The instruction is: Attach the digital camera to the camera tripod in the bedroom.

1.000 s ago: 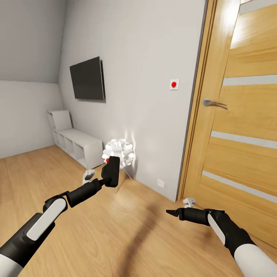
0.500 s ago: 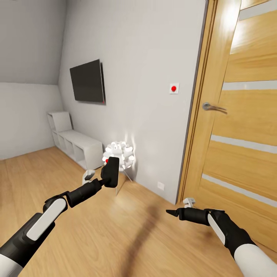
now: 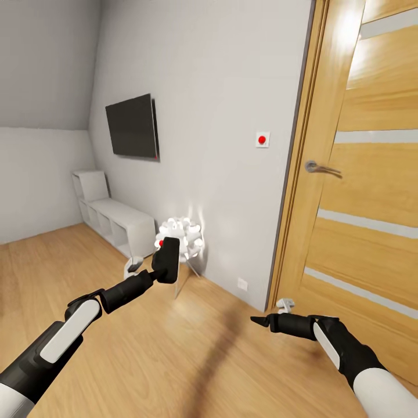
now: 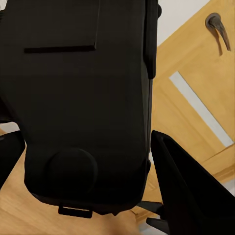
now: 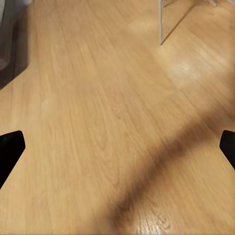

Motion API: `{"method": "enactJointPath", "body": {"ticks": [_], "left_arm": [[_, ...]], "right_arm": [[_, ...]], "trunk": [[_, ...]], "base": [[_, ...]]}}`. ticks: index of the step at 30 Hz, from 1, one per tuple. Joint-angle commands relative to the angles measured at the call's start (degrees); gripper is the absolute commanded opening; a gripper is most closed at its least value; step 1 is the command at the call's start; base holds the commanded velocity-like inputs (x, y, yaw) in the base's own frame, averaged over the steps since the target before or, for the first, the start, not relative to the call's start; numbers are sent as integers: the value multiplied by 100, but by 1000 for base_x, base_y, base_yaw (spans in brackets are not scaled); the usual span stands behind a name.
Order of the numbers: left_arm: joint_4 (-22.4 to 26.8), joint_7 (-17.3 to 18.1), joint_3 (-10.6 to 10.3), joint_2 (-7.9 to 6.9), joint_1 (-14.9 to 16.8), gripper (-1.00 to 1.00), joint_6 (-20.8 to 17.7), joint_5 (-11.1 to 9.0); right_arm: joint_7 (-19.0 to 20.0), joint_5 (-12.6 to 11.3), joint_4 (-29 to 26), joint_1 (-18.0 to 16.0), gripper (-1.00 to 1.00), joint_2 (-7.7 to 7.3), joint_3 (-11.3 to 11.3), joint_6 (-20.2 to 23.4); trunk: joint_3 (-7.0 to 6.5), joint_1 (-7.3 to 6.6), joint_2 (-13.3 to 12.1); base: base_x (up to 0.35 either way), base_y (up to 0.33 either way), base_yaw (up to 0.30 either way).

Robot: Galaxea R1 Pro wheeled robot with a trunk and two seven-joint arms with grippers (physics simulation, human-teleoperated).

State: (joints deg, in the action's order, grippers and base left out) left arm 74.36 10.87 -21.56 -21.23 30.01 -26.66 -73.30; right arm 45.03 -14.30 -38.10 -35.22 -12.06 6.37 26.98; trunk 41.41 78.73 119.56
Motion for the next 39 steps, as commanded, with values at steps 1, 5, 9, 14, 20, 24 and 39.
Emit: {"method": "enactJointPath", "body": {"ticks": [1,5,9,14,20,24,39], "left_arm": [[-4,12,-6,-4,5,-100,-15,-27],[-14,12,-6,-4,5,-100,-15,-27],[-18,12,-6,-4,5,-100,-15,-27],[-18,12,-6,-4,5,-100,-15,-27],[-18,12,-6,-4,5,-100,-15,-27],[-18,12,-6,-4,5,-100,-15,-27],[-18,12,-6,-4,5,-100,-15,-27]], "right_arm": [[-12,-55,-4,-3,100,-7,22,44],[-12,-55,-4,-6,100,-7,22,44],[-15,-55,-4,-3,100,-7,22,44],[-19,-53,-4,-2,100,2,28,44],[-21,-47,-4,-3,100,10,33,44],[-21,-47,-4,-2,100,11,35,44],[-14,-47,-4,-3,100,10,31,44]], "trunk": [[-12,-23,-39],[-84,-111,-199],[-156,-199,-359],[-246,-309,-560],[-353,-441,-801],[-425,-529,-961],[-694,-858,-1563]], "base": [[0,0,0],[0,0,0],[0,0,0],[0,0,0],[0,0,0],[0,0,0],[0,0,0]]}}
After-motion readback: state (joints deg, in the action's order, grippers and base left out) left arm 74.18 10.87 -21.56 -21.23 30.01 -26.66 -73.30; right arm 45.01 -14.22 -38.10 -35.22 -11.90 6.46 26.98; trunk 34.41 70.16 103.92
